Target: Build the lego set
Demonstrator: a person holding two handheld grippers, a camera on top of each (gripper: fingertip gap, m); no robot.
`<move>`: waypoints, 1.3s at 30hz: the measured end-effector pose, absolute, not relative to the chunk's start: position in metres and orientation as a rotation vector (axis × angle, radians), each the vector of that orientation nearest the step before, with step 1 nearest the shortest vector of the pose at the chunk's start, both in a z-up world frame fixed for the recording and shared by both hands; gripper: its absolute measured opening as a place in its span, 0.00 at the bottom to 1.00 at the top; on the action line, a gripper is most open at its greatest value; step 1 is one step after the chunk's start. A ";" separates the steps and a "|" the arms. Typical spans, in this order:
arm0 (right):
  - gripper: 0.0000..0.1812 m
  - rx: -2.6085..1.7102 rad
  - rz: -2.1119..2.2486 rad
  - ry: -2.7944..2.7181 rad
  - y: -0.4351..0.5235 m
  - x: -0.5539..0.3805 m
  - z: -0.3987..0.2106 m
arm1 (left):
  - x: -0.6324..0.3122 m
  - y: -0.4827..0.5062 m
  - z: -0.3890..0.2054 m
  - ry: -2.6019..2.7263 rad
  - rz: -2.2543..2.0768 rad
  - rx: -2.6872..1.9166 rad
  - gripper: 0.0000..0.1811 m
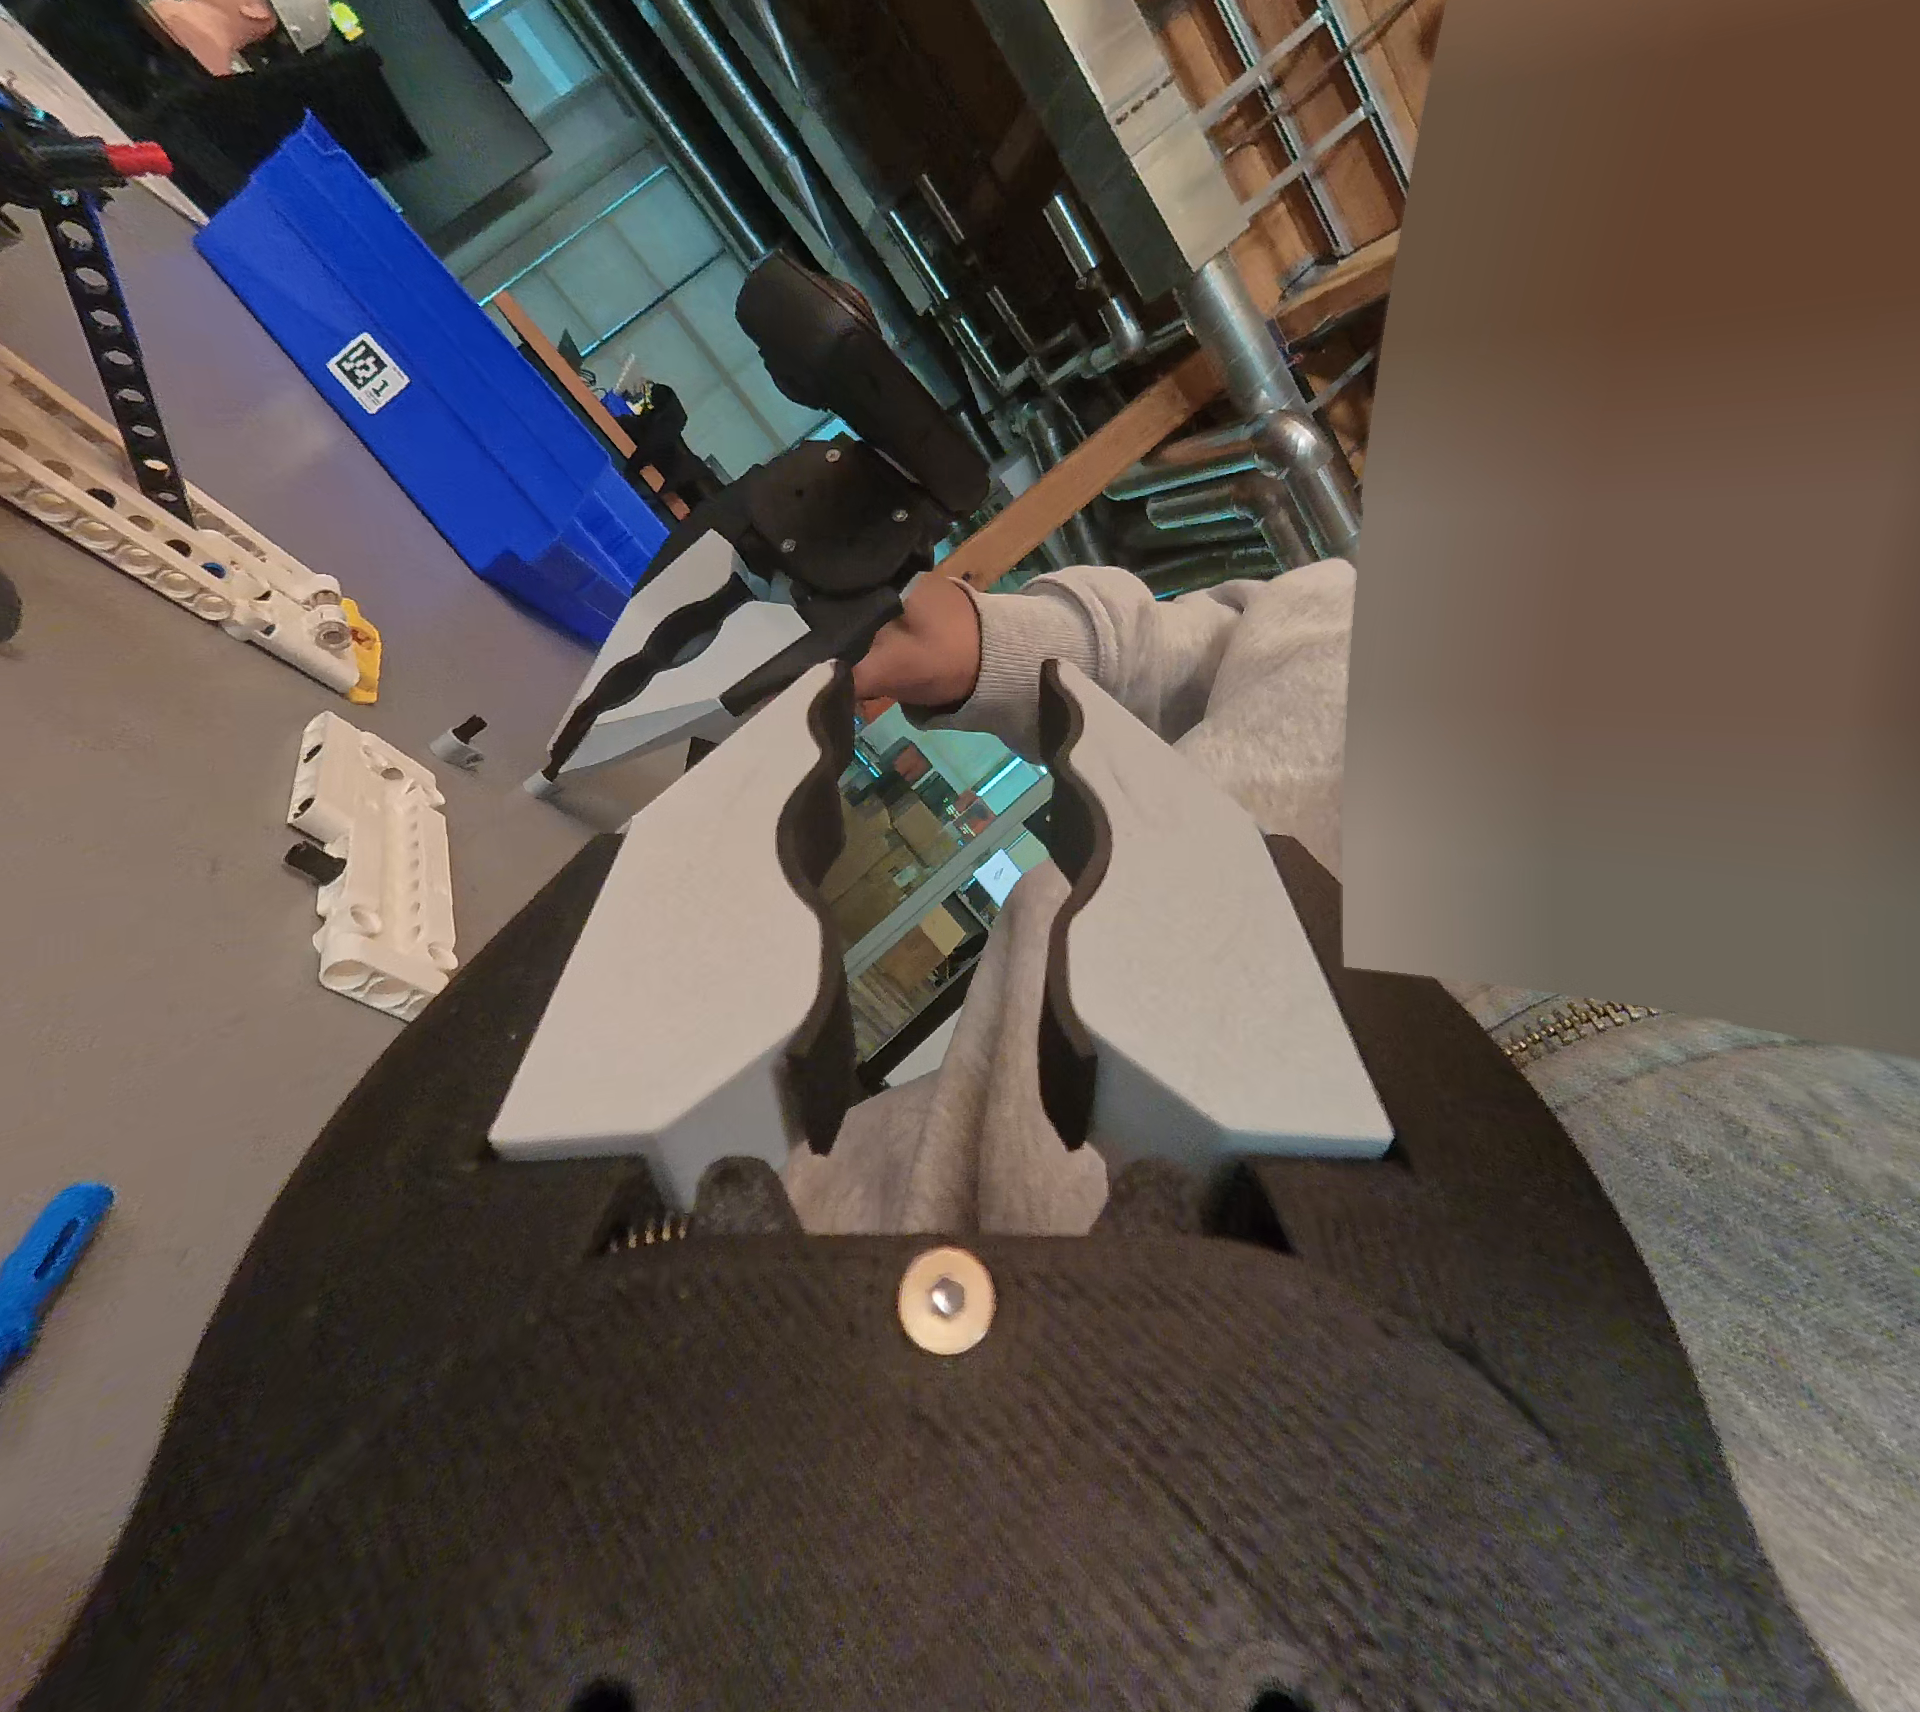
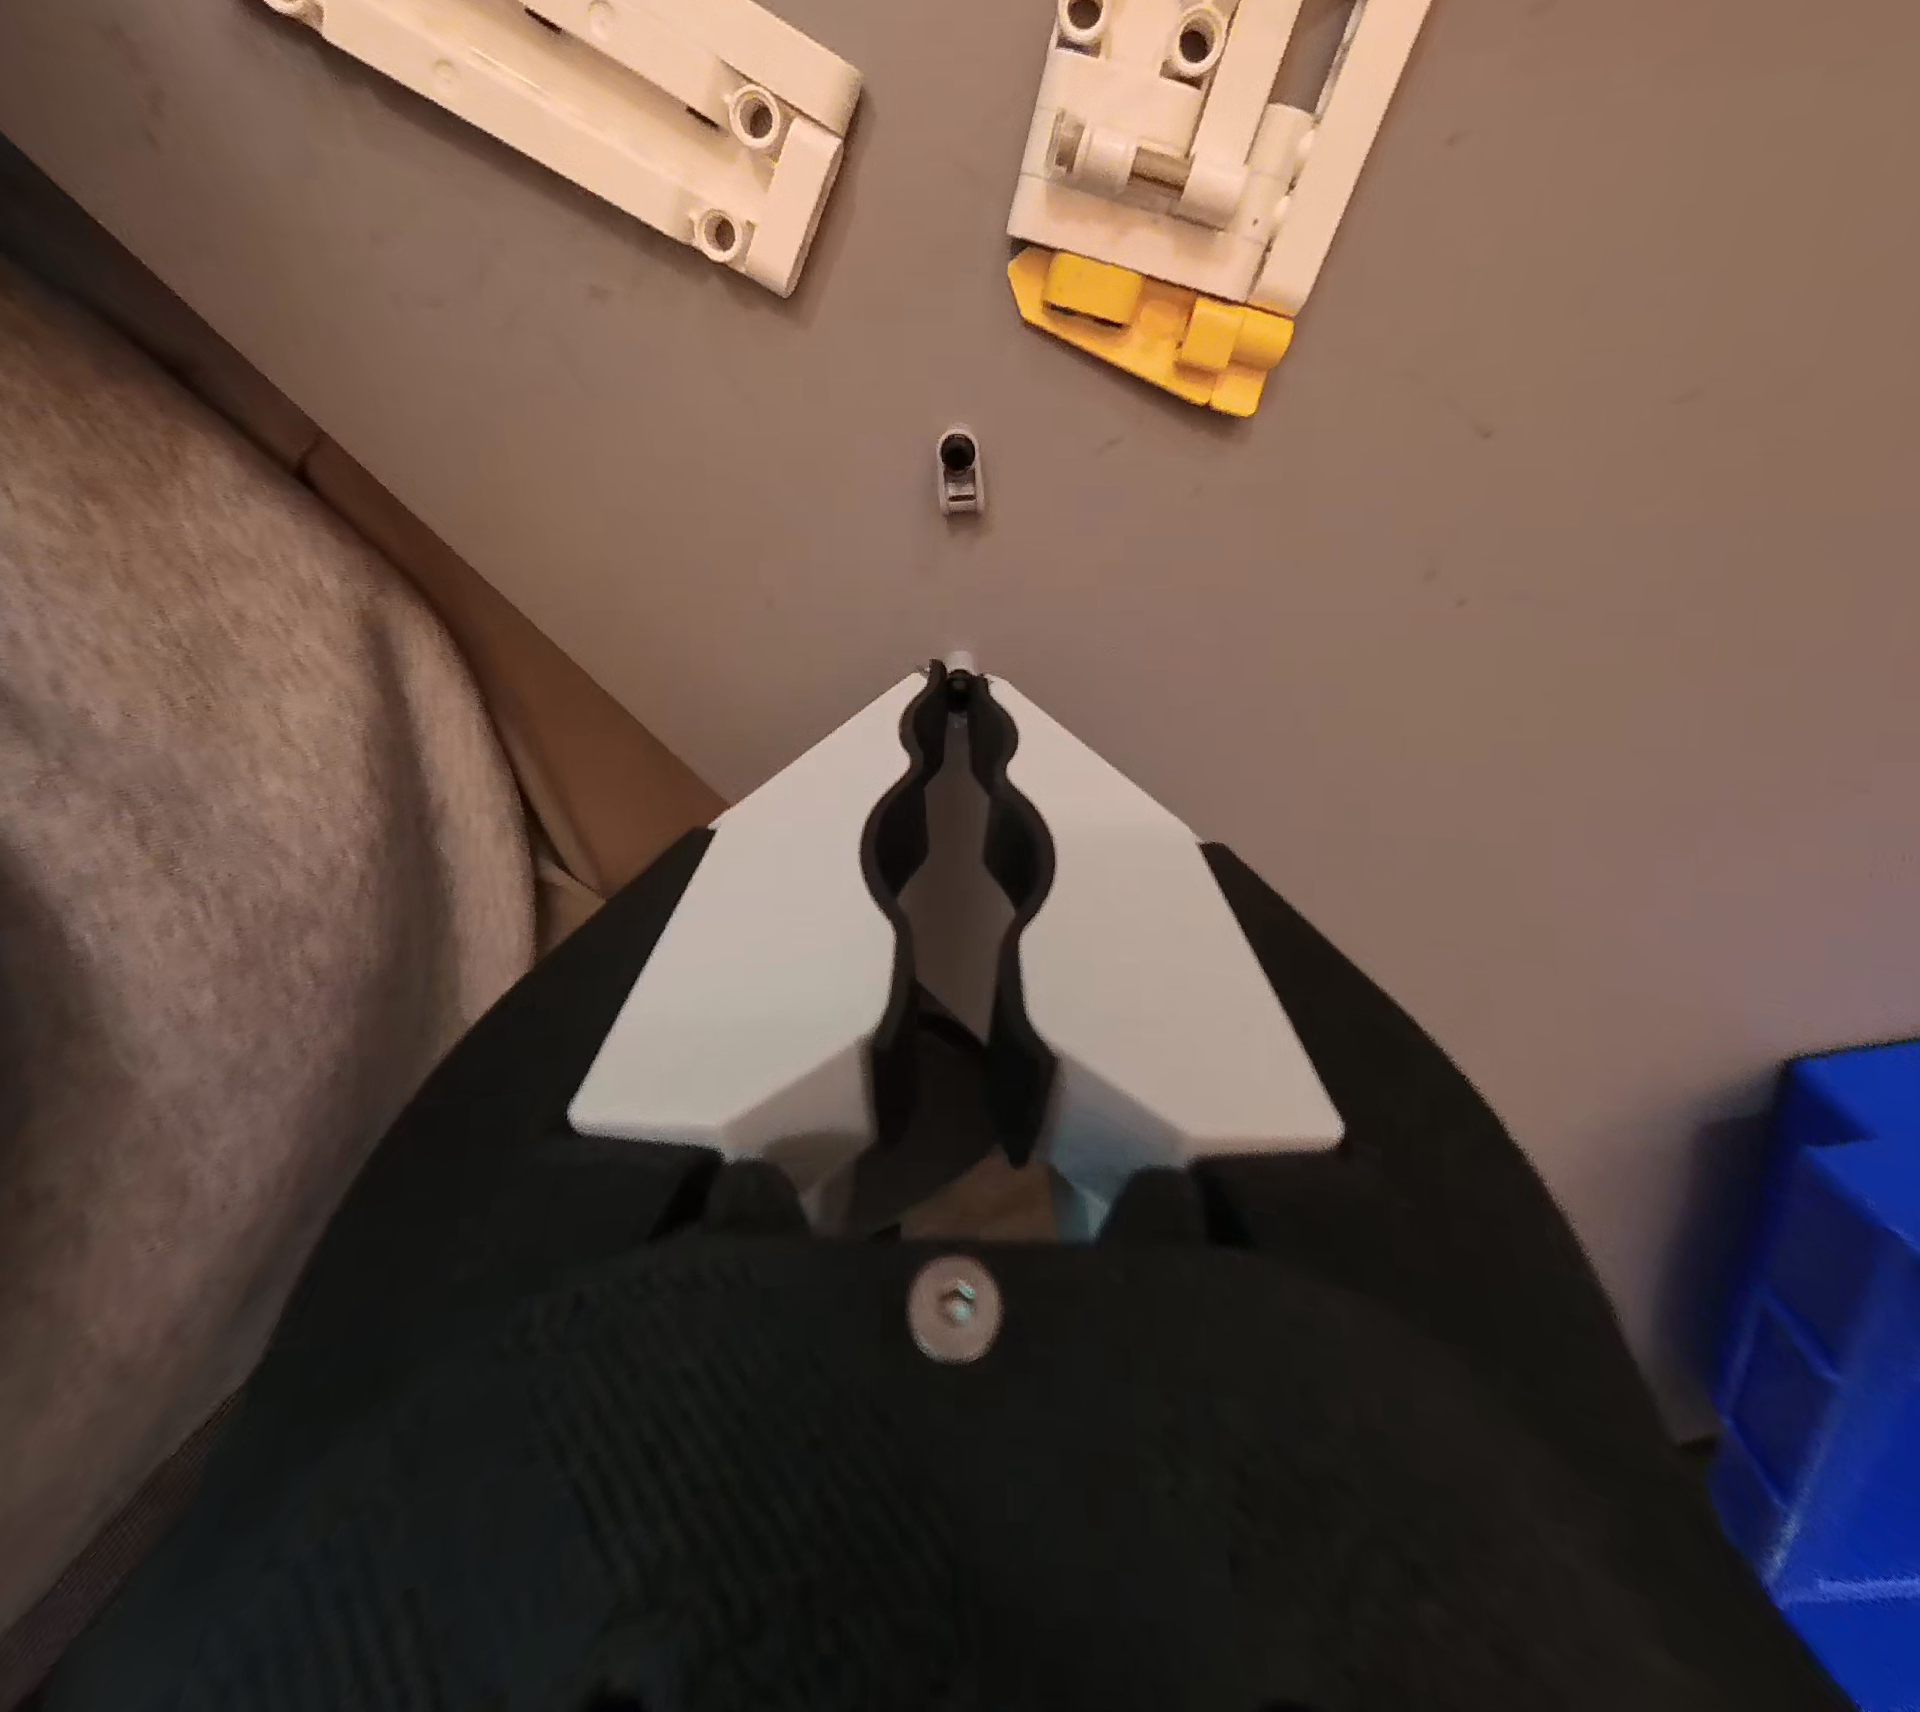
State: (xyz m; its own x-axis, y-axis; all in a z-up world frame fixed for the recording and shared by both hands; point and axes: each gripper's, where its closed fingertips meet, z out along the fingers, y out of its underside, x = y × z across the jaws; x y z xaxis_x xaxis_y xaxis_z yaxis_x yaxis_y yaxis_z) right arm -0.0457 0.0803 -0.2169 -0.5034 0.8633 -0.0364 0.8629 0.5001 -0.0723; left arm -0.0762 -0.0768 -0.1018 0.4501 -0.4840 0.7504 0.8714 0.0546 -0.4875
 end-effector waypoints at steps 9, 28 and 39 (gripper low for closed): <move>0.01 -1.590 0.219 -2.644 0.088 -0.034 -0.222 | -0.077 -0.079 -0.100 -0.442 -1.098 -1.071 0.19; 0.22 -1.613 0.513 -2.529 0.078 -0.039 -0.219 | -0.072 -0.072 -0.106 -0.434 -1.026 -1.141 0.19; 0.19 -1.558 0.912 -2.260 0.085 -0.039 -0.194 | -0.062 -0.061 -0.115 -0.406 -0.932 -1.243 0.19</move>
